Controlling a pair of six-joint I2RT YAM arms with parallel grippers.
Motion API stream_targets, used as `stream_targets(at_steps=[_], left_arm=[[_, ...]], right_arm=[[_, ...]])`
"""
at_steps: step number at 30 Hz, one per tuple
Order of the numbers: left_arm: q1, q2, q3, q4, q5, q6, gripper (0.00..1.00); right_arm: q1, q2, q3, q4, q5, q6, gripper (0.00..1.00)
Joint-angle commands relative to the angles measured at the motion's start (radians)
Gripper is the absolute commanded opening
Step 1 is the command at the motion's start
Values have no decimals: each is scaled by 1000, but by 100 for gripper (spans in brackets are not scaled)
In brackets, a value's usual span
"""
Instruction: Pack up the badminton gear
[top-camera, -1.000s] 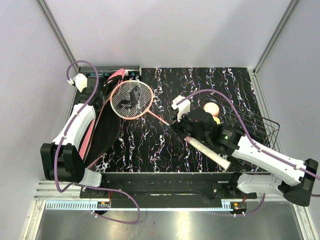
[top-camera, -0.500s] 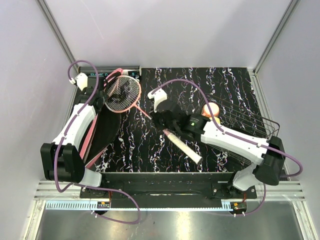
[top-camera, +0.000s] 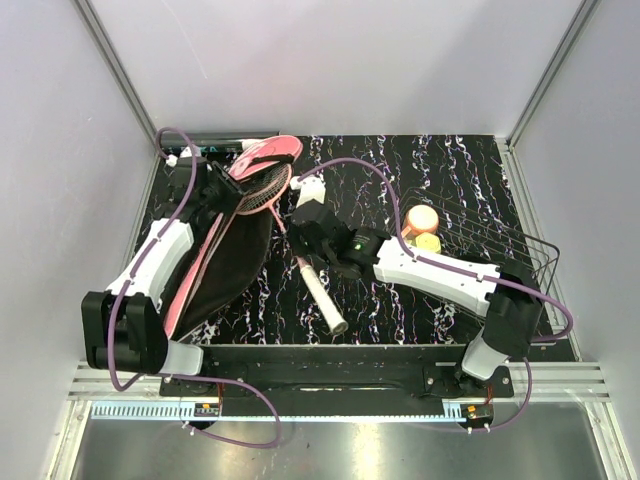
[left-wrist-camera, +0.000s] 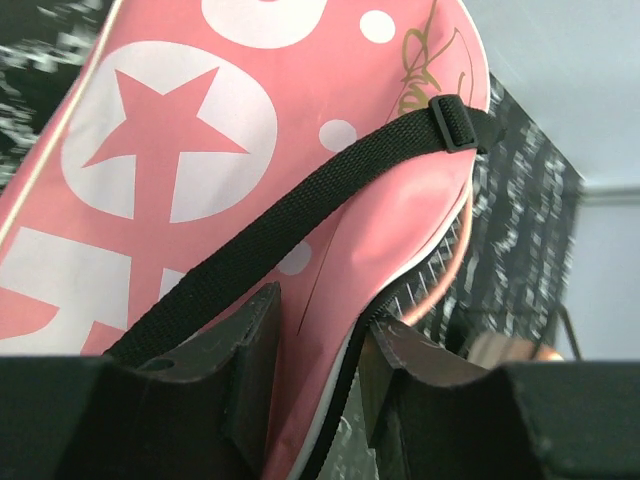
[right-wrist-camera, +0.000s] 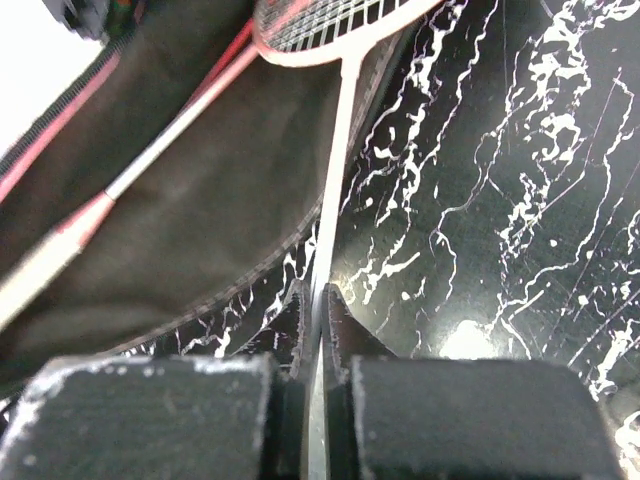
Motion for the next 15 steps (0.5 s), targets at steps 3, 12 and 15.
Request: stream_targets(at_steps=[3,12,15], left_arm=[[-14,22,-24,289,422,-147,0],[-45,152,30,345,621,-161,0],[-50,174,57,294,651,-145,0]], right_arm=[[-3,-20,-4,218,106,67,0],[-3,46,-116,434,21,41,0],[-5,55,-143,430,19,31,0]])
